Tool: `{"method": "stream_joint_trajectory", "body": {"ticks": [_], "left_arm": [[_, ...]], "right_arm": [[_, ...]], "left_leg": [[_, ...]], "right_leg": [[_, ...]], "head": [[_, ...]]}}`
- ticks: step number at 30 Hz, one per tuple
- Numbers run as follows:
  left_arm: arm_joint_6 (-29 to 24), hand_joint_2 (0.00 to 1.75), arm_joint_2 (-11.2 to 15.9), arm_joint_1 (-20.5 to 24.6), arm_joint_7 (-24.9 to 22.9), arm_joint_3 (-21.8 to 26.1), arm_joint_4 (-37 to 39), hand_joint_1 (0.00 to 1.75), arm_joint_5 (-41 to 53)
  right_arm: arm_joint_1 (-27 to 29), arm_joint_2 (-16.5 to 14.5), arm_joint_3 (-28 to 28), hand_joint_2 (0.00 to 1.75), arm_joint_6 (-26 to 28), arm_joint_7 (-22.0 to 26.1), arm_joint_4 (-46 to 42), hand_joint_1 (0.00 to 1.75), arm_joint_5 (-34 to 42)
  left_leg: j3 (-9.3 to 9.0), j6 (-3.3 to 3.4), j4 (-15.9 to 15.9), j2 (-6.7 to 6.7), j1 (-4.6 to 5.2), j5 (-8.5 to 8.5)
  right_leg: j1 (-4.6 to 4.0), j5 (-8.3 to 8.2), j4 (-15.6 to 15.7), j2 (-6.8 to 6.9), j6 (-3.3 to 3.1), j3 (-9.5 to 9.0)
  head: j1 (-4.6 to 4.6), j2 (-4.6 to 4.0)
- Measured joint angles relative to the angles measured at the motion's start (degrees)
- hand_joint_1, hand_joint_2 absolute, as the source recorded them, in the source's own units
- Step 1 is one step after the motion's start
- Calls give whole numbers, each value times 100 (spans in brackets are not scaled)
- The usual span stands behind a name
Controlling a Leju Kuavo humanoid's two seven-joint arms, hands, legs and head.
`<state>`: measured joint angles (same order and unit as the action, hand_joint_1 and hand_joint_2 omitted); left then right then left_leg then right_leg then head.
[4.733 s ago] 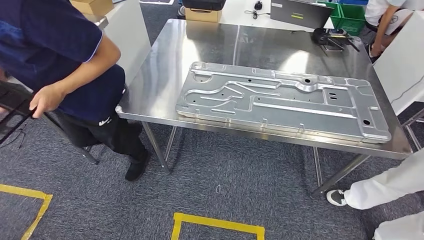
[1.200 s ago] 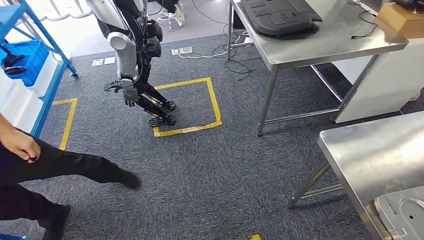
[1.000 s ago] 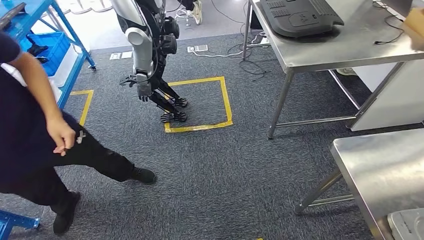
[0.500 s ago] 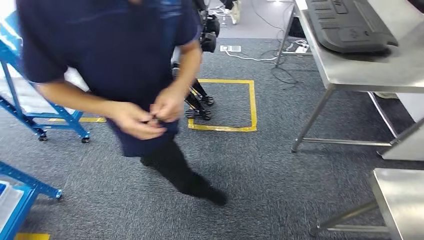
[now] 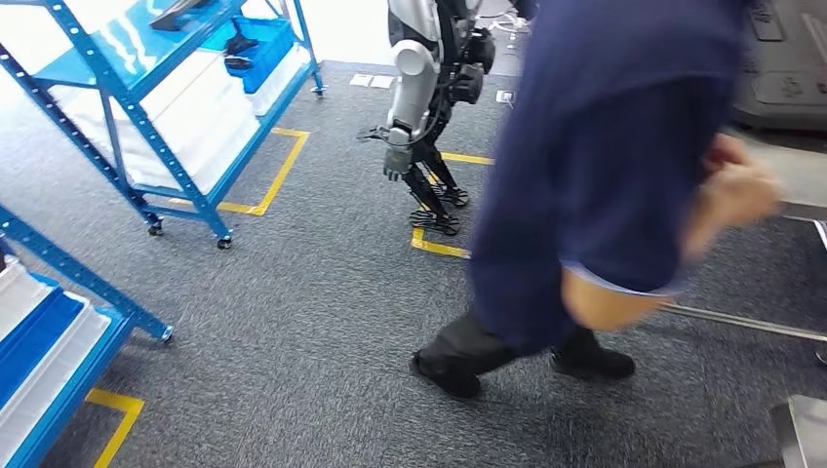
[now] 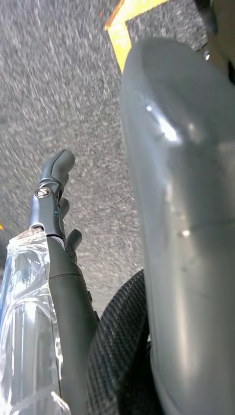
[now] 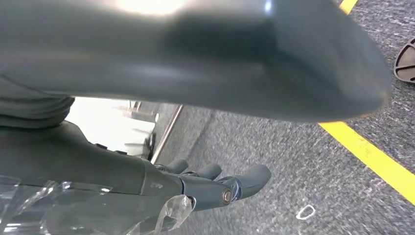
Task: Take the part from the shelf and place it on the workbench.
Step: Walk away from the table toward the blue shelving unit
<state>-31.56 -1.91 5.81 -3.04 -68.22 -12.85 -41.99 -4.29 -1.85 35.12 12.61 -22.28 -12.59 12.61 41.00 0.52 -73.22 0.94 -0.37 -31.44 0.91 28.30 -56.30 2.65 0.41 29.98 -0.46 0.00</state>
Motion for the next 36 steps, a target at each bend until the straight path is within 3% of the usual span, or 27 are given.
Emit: {"method": "stream_joint_trajectory", "body": {"ticks": [1,2,4,5,6,8,9,11,12,14,15,16,17,19,21,23,25,27,29,30,31,32,34,36], "left_arm": [[-1,0,-1,-1,-3,0,0,0,1],[-3,0,-1,-4,-14,0,0,0,2],[-7,0,-3,-14,-41,-1,0,0,8],[-9,0,-5,-18,-53,-2,0,0,15],[-9,0,-7,-22,-56,-3,0,0,22],[-9,0,-2,-36,-59,-5,0,0,37],[-11,0,-1,-45,-60,-6,0,0,44],[-19,0,-2,-53,-61,-10,0,0,54],[-25,0,-7,-50,-60,-12,0,0,57],[-33,0,-12,-42,-58,-13,0,0,53],[-35,0,-14,-40,-57,-13,0,0,49],[-35,0,-14,-40,-56,-13,0,0,44],[-35,0,-14,-40,-54,-13,0,0,39],[-40,0,-12,-32,-45,-13,0,0,26],[-52,0,-9,-18,-38,-10,0,0,8],[-63,0,-6,-13,-37,-9,1,0,-9],[-67,0,-4,-13,-37,-9,1,0,-23],[-68,0,-3,-9,-37,-9,0,0,-34],[-66,0,-4,-7,-37,-8,0,0,-44],[-64,0,-5,-9,-37,-7,0,0,-49],[-61,0,-5,-11,-38,-7,0,0,-53],[-59,0,-5,-14,-38,-6,0,0,-55],[-53,0,-5,-21,-41,-5,0,0,-55],[-48,0,-7,-29,-45,-6,0,0,-54]], "right_arm": [[-1,1,1,0,0,-1,3,0,0],[-2,2,1,0,0,-1,5,0,0],[-6,-2,3,0,0,1,7,0,1],[-8,-4,3,0,0,1,7,0,2],[-9,-8,4,0,0,1,7,0,5],[-29,-16,6,0,1,2,7,0,15],[-41,-16,7,0,1,3,8,0,21],[-39,-13,6,0,1,6,11,0,39],[-30,-10,6,0,0,8,13,0,48],[-10,-9,7,0,0,11,15,0,57],[-7,-9,7,0,0,10,15,0,57],[-4,-7,7,0,0,10,15,0,56],[-2,-2,7,0,0,10,15,0,55],[5,6,7,0,0,13,16,0,46],[0,8,8,0,0,27,18,0,31],[-15,8,9,0,0,37,18,0,22],[-14,13,10,0,1,33,18,0,21],[0,17,11,0,4,34,18,0,18],[13,19,11,0,7,31,18,0,15],[15,19,11,0,8,26,18,0,15],[15,19,12,0,9,21,17,0,15],[13,19,13,0,10,18,17,0,15],[8,15,14,0,14,15,17,0,15],[2,7,15,0,17,14,18,0,15]], "left_leg": [[-96,29,194,-17,11,128],[-319,78,609,-87,41,320],[-759,186,1444,-355,140,592],[-896,223,1707,-456,186,661],[-929,239,1794,-491,216,663],[-947,256,1843,-367,208,689],[-983,269,1899,-299,187,714],[-1063,298,1998,-165,123,769],[-1074,305,2010,-98,116,773],[-1076,312,2006,56,98,771],[-1080,306,2002,144,88,765],[-1090,291,1994,236,71,757],[-1101,266,1977,330,50,742],[-1082,185,1900,494,25,688],[-1021,118,1841,605,26,650],[-988,80,1833,670,11,649],[-902,43,1646,459,8,550],[-578,7,984,121,18,237],[-159,-2,189,13,13,-54],[-53,13,13,5,15,-72],[-73,41,79,-3,26,20],[-220,86,384,-35,49,202],[-657,210,1248,-282,150,572],[-868,298,1708,-471,239,692]], "right_leg": [[-10,15,0,70,-4,-17],[-17,32,1,138,-4,-42],[-29,68,6,250,13,-96],[-33,85,8,304,31,-115],[-33,98,12,350,51,-129],[-26,123,35,428,104,-171],[-23,166,-1,357,130,-182],[-24,412,-399,45,168,-30],[-21,591,-770,-122,175,150],[-11,832,-1472,-231,197,546],[-4,799,-1590,-238,212,645],[8,644,-1470,-247,229,629],[29,402,-1133,-289,253,506],[90,24,-358,-556,302,185],[105,-52,-55,-713,259,68],[74,-46,-56,-591,146,74],[60,-46,-45,-461,68,57],[37,-33,-42,-313,17,43],[1,-6,-43,-148,-16,34],[-15,11,-44,-68,-26,23],[-30,29,-43,8,-34,2],[-43,52,-42,81,-37,-30],[-60,102,-33,218,-31,-110],[-62,136,-19,336,3,-158]], "head": [[0,0],[0,0],[2,-1],[2,-1],[2,-1],[0,0],[3,-1],[13,0],[22,0],[35,0],[36,0],[36,0],[37,0],[40,0],[39,0],[32,0],[17,0],[1,0],[-5,0],[-7,0],[-7,0],[-7,0],[-5,-1],[-6,-1]]}}
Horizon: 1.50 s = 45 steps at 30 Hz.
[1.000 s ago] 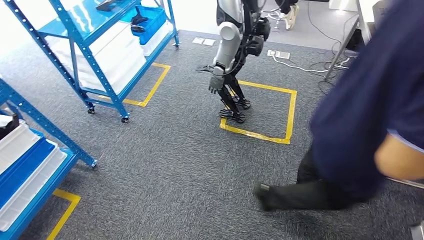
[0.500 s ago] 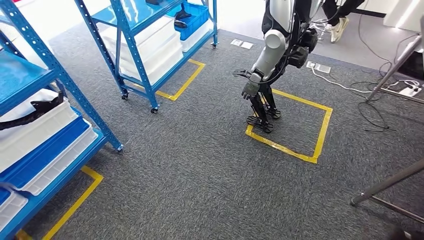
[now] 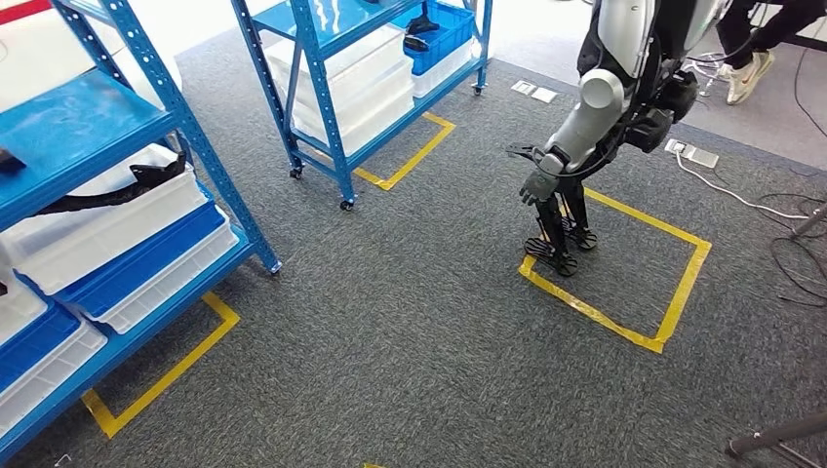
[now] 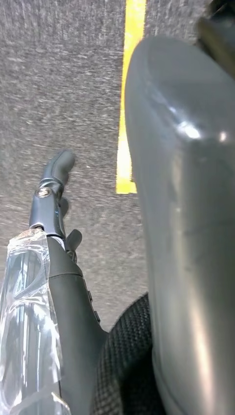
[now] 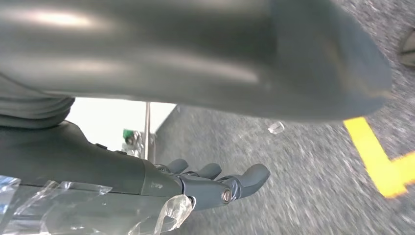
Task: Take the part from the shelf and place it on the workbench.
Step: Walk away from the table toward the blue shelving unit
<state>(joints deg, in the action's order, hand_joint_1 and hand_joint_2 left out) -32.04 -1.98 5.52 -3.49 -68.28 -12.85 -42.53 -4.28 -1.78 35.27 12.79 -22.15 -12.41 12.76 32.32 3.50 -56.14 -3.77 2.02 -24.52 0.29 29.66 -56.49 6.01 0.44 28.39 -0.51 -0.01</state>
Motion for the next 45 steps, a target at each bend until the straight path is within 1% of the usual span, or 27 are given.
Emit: {"method": "stream_joint_trajectory", "body": {"ticks": [2,3,5,7,9,11,12,14,15,17,18,20,22,23,25,27,29,30,31,33,35,37,39,40,42,44,45], "left_arm": [[2,0,2,-18,-2,1,1,0,-6],[-1,0,3,-32,-1,1,2,0,-11],[-3,0,3,-49,3,2,2,0,-13],[-3,0,-2,-43,4,2,2,0,-16],[-3,0,-7,-33,4,2,2,0,-27],[-3,0,-8,-32,4,2,2,0,-39],[-3,0,-9,-32,4,2,2,0,-44],[-3,0,-9,-29,4,3,2,0,-54],[-3,0,-9,-23,3,4,2,0,-60],[-4,0,-9,-7,2,7,2,0,-71],[-5,0,-6,-3,-2,8,2,0,-74],[-6,0,-2,3,-10,8,2,0,-79],[-7,0,-1,12,-14,8,2,0,-81],[-7,0,-1,16,-14,8,2,0,-81],[-8,0,-1,14,-14,8,2,0,-83],[-9,0,0,9,-14,8,2,0,-84],[-11,0,-2,1,-14,7,2,0,-82],[-11,0,-4,-3,-14,7,2,0,-81],[-11,0,-6,-9,-14,6,2,0,-80],[-15,0,-4,-29,-14,6,2,0,-81],[-30,0,-3,-49,-16,6,2,0,-83],[-42,0,-6,-49,-16,6,2,0,-84],[-45,0,-9,-43,-16,6,2,0,-87],[-46,0,-11,-42,-16,6,2,0,-87],[-50,0,-12,-42,-16,6,2,0,-89],[-61,0,-9,-36,-16,7,2,0,-93],[-72,0,-7,-28,-16,8,2,0,-95]], "right_arm": [[-27,-10,1,0,-1,0,-1,0,-1],[-42,-12,1,0,-2,0,-2,0,-1],[-48,-12,2,0,-5,-1,-2,0,-2],[-26,-3,4,0,-8,-3,-1,0,-3],[-18,3,5,0,-9,-4,0,0,-5],[-13,10,7,0,-9,-4,0,0,-7],[-12,16,8,0,-8,-3,0,0,-8],[-7,24,11,0,-7,1,0,0,-8],[-9,26,14,0,-6,5,0,0,-8],[-25,26,21,0,-7,11,0,0,-8],[-33,26,24,0,-7,13,0,0,-9],[-27,27,28,0,-5,9,0,0,-8],[-8,30,32,0,-3,5,0,0,-6],[1,31,34,0,-1,5,0,0,-5],[9,32,36,0,0,6,0,0,-5],[7,31,37,0,1,10,0,0,-6],[4,23,39,0,3,14,0,0,-7],[2,18,40,0,5,14,0,0,-7],[-2,13,41,0,8,14,0,0,-7],[-23,4,43,0,17,17,-1,0,-7],[-39,0,44,0,28,18,-2,0,-7],[-26,4,48,0,36,16,-1,0,-8],[-7,5,52,0,40,14,0,0,-8],[-4,7,54,0,42,13,0,0,-8],[1,13,63,0,44,11,0,0,-9],[3,16,88,0,45,12,0,0,-15],[-1,15,103,0,46,15,0,0,-19]], "left_leg": [[-14,39,76,89,20,1],[-60,44,150,161,-1,41],[-179,63,329,300,-62,134],[-223,66,389,433,-100,169],[-230,56,380,592,-107,160],[-250,25,359,762,-122,136],[-261,-2,340,844,-133,116],[-256,-68,287,979,-136,70],[-238,-96,266,1026,-134,54],[-207,-129,253,1106,-136,45],[-195,-145,232,1107,-146,32],[-60,-197,-62,900,-154,-139],[317,-263,-822,602,-168,-499],[532,-285,-1232,530,-183,-655],[721,-289,-1559,478,-197,-691],[430,-233,-966,386,-175,-350],[6,-125,-123,104,-104,-31],[-109,-84,113,-1,-71,34],[-145,-60,207,-42,-47,40],[-157,-44,251,84,-61,63],[-223,-23,353,225,-112,128],[-264,-9,401,369,-148,164],[-263,-3,393,530,-159,160],[-267,-8,386,618,-167,153],[-276,-49,350,802,-204,127],[-254,-133,265,964,-234,70],[-231,-172,227,1027,-236,44]], "right_leg": [[0,9,53,121,57,-42],[0,21,64,102,84,-74],[-6,174,-155,-178,127,-17],[14,495,-844,-500,154,333],[35,629,-1415,-566,189,702],[50,313,-1180,-588,218,703],[69,47,-769,-664,233,554],[84,-281,-91,-892,225,288],[84,-328,63,-969,192,229],[63,-315,86,-911,87,220],[60,-315,89,-848,48,213],[62,-313,100,-711,-21,199],[51,-296,103,-564,-66,191],[42,-285,102,-485,-78,188],[26,-258,102,-327,-86,172],[10,-224,102,-184,-82,123],[-6,-182,106,-64,-63,60],[-9,-161,109,-13,-43,38],[-7,-145,115,39,-18,21],[-6,-120,132,122,40,-19],[-8,1,-36,-90,95,10],[11,327,-670,-445,136,301],[35,586,-1380,-562,168,695],[47,559,-1500,-569,186,793],[87,180,-1043,-612,237,650],[138,-185,-277,-819,286,331],[150,-262,-56,-897,273,239]], "head": [[-2,0],[-1,0],[10,0],[31,0],[44,0],[46,0],[46,0],[47,0],[46,0],[41,0],[42,0],[22,0],[1,-1],[-2,0],[-2,0],[-2,0],[1,0],[1,0],[1,0],[-3,1],[5,0],[25,0],[37,0],[38,1],[38,1],[43,0],[47,0]]}}
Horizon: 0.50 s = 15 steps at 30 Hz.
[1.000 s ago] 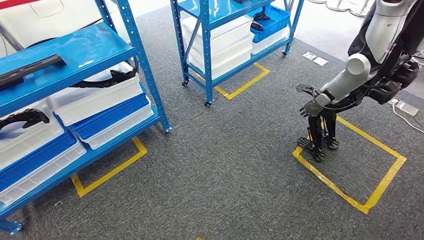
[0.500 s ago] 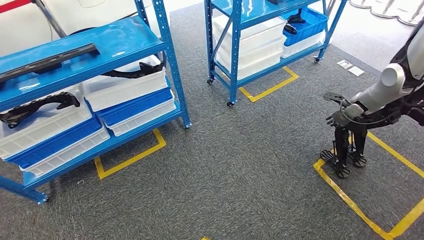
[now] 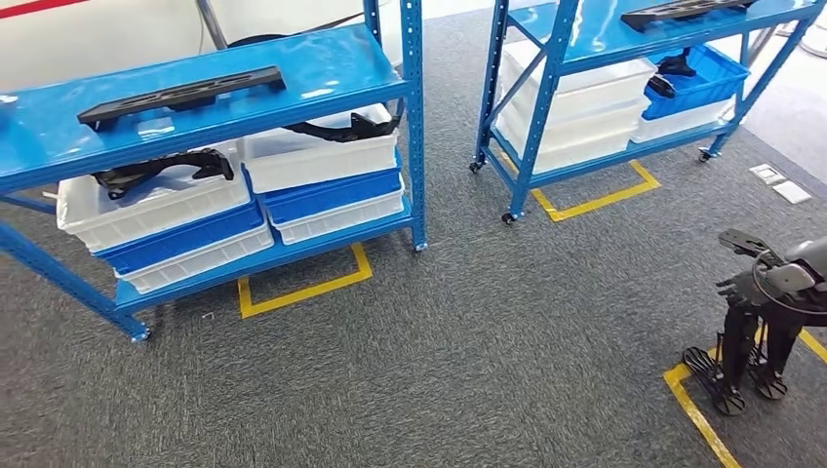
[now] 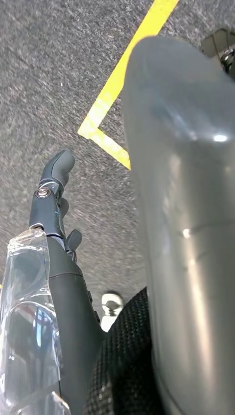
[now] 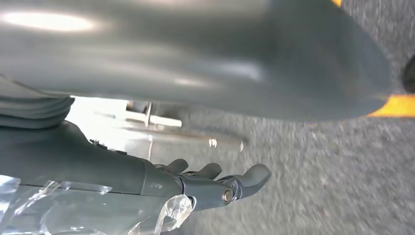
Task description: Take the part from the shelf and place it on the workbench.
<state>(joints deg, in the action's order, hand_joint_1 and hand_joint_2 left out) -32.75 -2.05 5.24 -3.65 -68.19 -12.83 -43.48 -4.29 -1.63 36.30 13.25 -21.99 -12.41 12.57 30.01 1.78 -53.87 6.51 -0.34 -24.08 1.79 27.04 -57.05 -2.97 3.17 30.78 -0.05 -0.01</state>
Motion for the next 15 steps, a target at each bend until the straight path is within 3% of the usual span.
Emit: {"method": "stream_joint_trajectory", "body": {"ticks": [1,3,5,6,8,10,11,13,15], "left_arm": [[-12,0,2,9,0,1,0,0,-2],[-42,0,5,21,-1,2,0,0,-5],[-73,0,9,22,-8,2,0,0,-8],[-86,0,10,24,-15,2,0,0,-10],[-109,0,9,31,-37,2,0,0,-14],[-133,0,9,31,-62,2,0,0,-22],[-142,0,9,29,-75,2,0,0,-26],[-152,0,9,22,-93,2,0,0,-39],[-156,87,5,10,-100,2,0,0,-63]], "right_arm": [[-7,-1,13,0,0,2,0,0,-7],[-25,-1,27,0,1,7,0,0,-21],[-29,1,34,0,8,6,0,0,-31],[-25,2,36,0,14,7,0,0,-33],[-9,4,37,0,26,7,0,0,-34],[0,5,38,0,35,6,0,0,-33],[1,5,38,0,39,5,0,0,-33],[-3,5,38,0,39,3,0,0,-32],[-8,-2,38,0,49,17,0,0,-34]], "left_leg": [[23,-30,-20,46,4,-17],[49,-60,-27,123,-8,-21],[131,-92,-202,-45,-16,-118],[256,-112,-462,-208,-16,-252],[675,-145,-1291,-500,-11,-623],[988,-139,-1870,-558,-11,-785],[979,-115,-1832,-565,-4,-705],[615,-5,-1093,-691,49,-318],[242,115,-339,-910,131,-46]], "right_leg": [[-5,-1,71,-40,-34,-27],[-29,2,59,75,-149,-19],[-37,0,65,203,-228,-30],[-40,2,69,269,-258,-32],[-68,21,69,411,-291,-34],[-95,45,68,567,-309,-43],[-109,60,68,642,-316,-58],[-137,97,72,779,-320,-112],[-160,139,76,882,-293,-164]], "head": [[-2,0],[-8,0],[-20,0],[-27,1],[-41,1],[-42,1],[-43,1],[-42,1],[-39,1]]}}
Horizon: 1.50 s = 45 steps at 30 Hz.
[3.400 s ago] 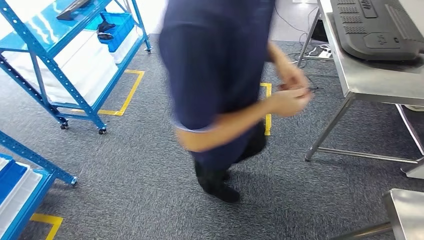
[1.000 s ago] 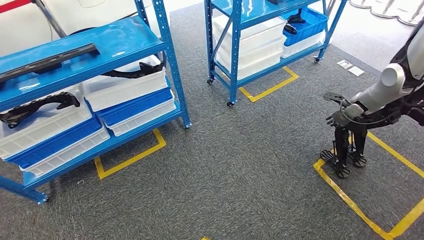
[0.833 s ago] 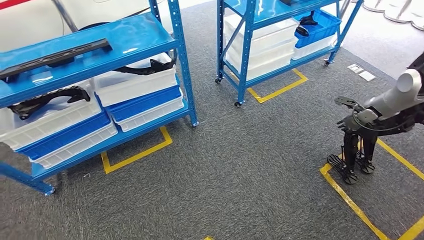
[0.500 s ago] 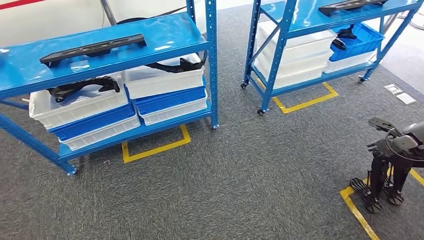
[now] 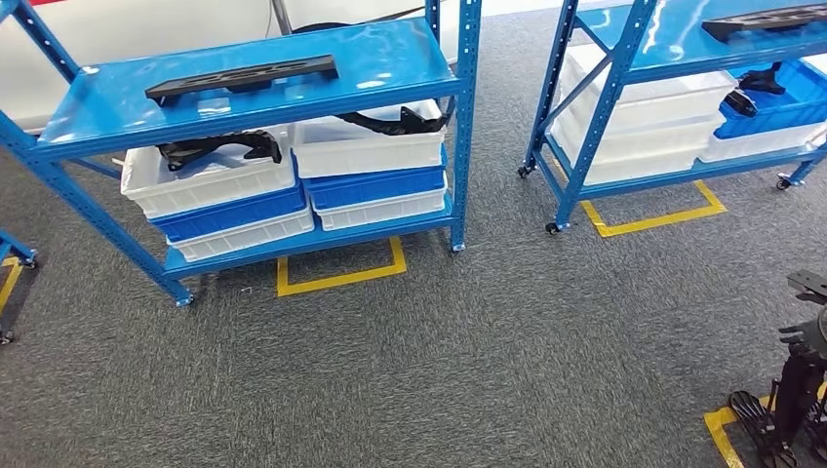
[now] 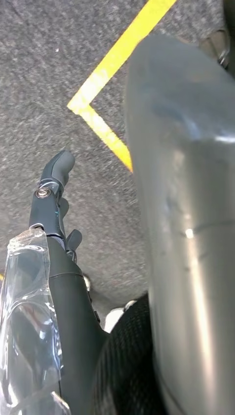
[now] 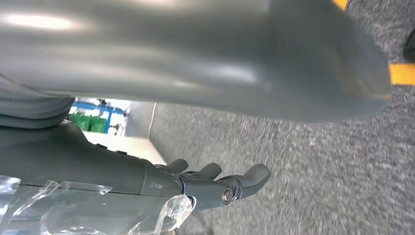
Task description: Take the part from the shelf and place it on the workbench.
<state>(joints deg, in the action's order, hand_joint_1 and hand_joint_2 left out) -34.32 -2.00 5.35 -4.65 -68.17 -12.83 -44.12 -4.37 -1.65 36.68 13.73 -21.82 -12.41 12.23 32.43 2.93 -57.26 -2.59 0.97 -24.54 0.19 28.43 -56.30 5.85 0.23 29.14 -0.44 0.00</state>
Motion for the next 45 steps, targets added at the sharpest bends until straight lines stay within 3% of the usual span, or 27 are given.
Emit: {"method": "stream_joint_trajectory", "body": {"ticks": [1,2,4,6,8,9,10,11,12,14,16,19,21,24,25,26,27,29,31,33,35,37,39,40,41,42,45], "left_arm": [[-1,131,-2,-8,-1,1,0,0,-16],[-2,175,-2,-19,-4,4,0,0,-31],[-3,175,3,-40,-13,9,0,0,-57],[-5,175,6,-41,-22,12,0,0,-73],[-7,175,2,-18,-31,16,0,0,-84],[-4,175,0,-5,-39,25,0,0,-95],[-2,175,-2,4,-51,36,0,0,-107],[3,175,-3,9,-63,49,0,0,-117],[8,175,-3,12,-72,63,0,0,-128],[15,175,-3,15,-79,89,0,0,-139],[18,175,-3,27,-79,110,0,0,-150],[22,175,2,41,-88,134,0,0,-181],[30,175,10,48,-126,143,0,0,-208],[69,175,12,62,-249,149,0,0,-251],[83,175,12,59,-307,152,0,0,-266],[98,175,12,52,-363,161,0,0,-274],[116,175,13,40,-409,182,0,0,-262],[188,175,15,-5,-468,269,0,0,-174],[305,175,24,-68,-475,409,0,0,-9],[444,175,31,-128,-439,570,0,0,187],[587,175,31,-172,-387,742,0,0,392],[738,175,30,-195,-340,934,-1,0,607],[891,175,30,-205,-294,1139,-10,0,823],[966,175,30,-207,-272,1243,-24,0,928],[1038,175,30,-207,-251,1348,-45,0,1029],[1106,175,30,-208,-230,1453,-73,0,1128],[1295,175,33,-207,-176,1778,-176,0,1405]], "right_arm": [[-5,-3,1,0,16,12,0,0,-1],[-14,-8,2,0,34,19,0,0,8],[-48,-12,3,87,70,-5,-2,0,64],[-53,-12,1,175,102,-49,-2,0,139],[-24,-8,-1,175,123,-71,0,0,173],[-11,-7,-1,175,127,-78,0,0,177],[-1,-5,-1,175,127,-84,0,0,180],[6,-3,-1,175,126,-89,0,0,183],[12,1,-1,175,126,-91,0,0,184],[16,13,-1,175,126,-91,0,0,185],[16,21,-1,175,128,-95,0,0,201],[8,17,-1,175,153,-122,0,0,228],[8,16,-2,175,164,-129,0,0,239],[10,20,-3,175,167,-101,0,0,244],[10,21,-3,175,173,-90,0,0,245],[9,22,-3,175,178,-79,0,0,242],[7,23,-5,175,183,-65,-1,0,234],[-2,22,-17,175,172,-10,-11,0,198],[-13,21,-49,175,128,77,-40,0,143],[-15,22,-109,175,62,175,-68,0,77],[3,25,-184,175,-7,275,-91,0,9],[54,32,-273,175,-74,378,-106,0,-56],[142,44,-378,175,-143,474,-107,0,-119],[197,51,-429,175,-175,518,-106,0,-149],[262,58,-483,175,-209,562,-105,0,-178],[331,66,-539,175,-243,604,-104,0,-208],[535,91,-709,175,-339,732,-98,0,-293]], "left_leg": [[-75,40,171,-72,33,37],[-76,51,203,-61,51,25],[-120,79,305,26,43,68],[-222,94,461,109,-8,147],[-268,95,518,184,-39,178],[-269,93,515,227,-40,174],[-274,91,513,268,-40,166],[-285,83,509,310,-42,156],[-302,69,502,349,-46,141],[-333,19,470,406,-45,93],[-329,-35,430,436,-23,40],[-318,-90,396,439,-26,-9],[-215,-153,135,403,-50,-172],[356,-253,-1028,360,-97,-703],[527,-268,-1348,358,-106,-795],[603,-270,-1464,355,-111,-780],[552,-261,-1318,351,-112,-650],[165,-204,-472,310,-102,-222],[-150,-142,216,254,-62,33],[-196,-103,353,248,-23,47],[-227,-52,401,269,-46,74],[-278,9,455,278,-81,99],[-293,47,457,279,-81,85],[-298,54,456,283,-80,77],[-306,54,455,291,-82,68],[-323,47,453,304,-88,56],[-386,-23,421,344,-84,-18]], "right_leg": [[2,14,5,42,25,-16],[6,21,16,81,55,-28],[21,24,48,88,116,-77],[26,160,-166,-195,168,-7],[41,480,-835,-497,213,341],[46,613,-1206,-544,233,558],[52,652,-1450,-555,251,722],[56,573,-1485,-555,264,789],[61,377,-1271,-555,271,730],[78,-85,-458,-589,276,397],[84,-279,51,-634,222,185],[72,-269,109,-622,94,169],[85,-272,121,-596,27,156],[86,-256,122,-561,-20,149],[85,-249,121,-550,-23,145],[84,-240,121,-539,-24,135],[84,-231,121,-531,-19,119],[83,-207,124,-520,2,74],[65,-171,123,-517,47,41],[59,-146,133,-506,107,24],[62,-100,95,-505,168,18],[56,149,-301,-531,210,178],[60,541,-1102,-551,231,572],[62,657,-1449,-553,242,762],[64,659,-1615,-553,253,871],[68,538,-1536,-553,262,857],[100,-89,-374,-570,276,334]], "head": [[2,0],[2,0],[3,-1],[11,-1],[26,-1],[33,-1],[35,0],[34,0],[35,0],[35,0],[33,0],[27,0],[18,0],[4,0],[4,0],[3,0],[3,0],[3,0],[4,0],[6,0],[9,-1],[22,-1],[35,0],[38,0],[38,0],[39,0],[41,0]]}}
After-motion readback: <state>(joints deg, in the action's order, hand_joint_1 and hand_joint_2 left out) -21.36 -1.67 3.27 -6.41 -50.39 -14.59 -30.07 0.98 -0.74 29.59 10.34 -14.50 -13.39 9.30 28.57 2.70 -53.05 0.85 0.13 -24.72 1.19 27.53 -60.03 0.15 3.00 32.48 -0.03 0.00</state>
